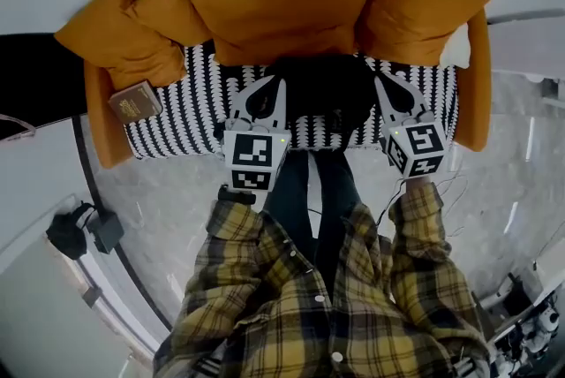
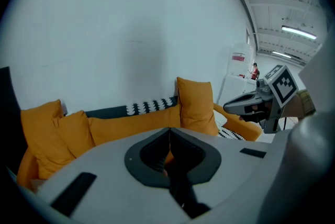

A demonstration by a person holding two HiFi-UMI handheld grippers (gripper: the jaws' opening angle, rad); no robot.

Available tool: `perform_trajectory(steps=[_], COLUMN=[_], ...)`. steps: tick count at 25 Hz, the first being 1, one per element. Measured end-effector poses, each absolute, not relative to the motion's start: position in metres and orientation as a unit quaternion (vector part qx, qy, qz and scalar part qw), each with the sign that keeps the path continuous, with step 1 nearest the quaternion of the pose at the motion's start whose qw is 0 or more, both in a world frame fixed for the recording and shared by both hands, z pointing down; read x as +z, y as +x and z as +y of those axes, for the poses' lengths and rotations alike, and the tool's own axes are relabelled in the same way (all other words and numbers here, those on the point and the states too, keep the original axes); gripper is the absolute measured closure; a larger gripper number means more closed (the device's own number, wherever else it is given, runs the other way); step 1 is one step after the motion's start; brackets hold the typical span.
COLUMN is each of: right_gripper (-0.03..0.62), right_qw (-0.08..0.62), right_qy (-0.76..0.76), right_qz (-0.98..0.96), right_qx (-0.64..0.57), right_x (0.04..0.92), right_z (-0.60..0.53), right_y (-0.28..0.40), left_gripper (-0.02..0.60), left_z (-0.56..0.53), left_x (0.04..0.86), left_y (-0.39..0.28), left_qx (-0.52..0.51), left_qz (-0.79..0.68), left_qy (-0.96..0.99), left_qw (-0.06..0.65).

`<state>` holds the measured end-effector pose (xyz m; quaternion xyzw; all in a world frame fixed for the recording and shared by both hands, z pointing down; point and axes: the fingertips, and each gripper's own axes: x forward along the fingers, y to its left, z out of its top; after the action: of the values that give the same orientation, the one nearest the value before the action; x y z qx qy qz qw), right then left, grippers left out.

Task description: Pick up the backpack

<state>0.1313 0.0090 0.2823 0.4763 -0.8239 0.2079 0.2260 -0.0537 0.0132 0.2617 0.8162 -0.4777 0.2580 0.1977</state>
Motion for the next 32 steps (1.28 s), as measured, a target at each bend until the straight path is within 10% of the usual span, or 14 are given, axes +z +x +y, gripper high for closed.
perform_trajectory(steps=[23, 26, 32], right_gripper=[0.577, 0.493, 0.349], right_qw=[0.341, 0.361, 0.425], right_qy=[0.405, 0.382, 0.310], right_qz=[-0.809, -0.810, -0.822], right_qx=[0.257, 0.259, 0.218], right_x=[0.438, 0.448, 0.463], right_z=[0.036, 0.042, 0.045], right_y=[0.134, 0.134, 0.137], left_gripper=[0.563, 0.561, 0.309], left_z=[0.060, 0.064, 0.075], left_x=[0.458, 0.467, 0.487], left_y=[-0.075, -0.079, -0.068], left_qx=[0.347, 0.352, 0.384], left_qz=[-0.431, -0.433, -0.385], left_qy=[0.765, 0.760, 0.764], left_qw=[0.329, 0.333, 0.348])
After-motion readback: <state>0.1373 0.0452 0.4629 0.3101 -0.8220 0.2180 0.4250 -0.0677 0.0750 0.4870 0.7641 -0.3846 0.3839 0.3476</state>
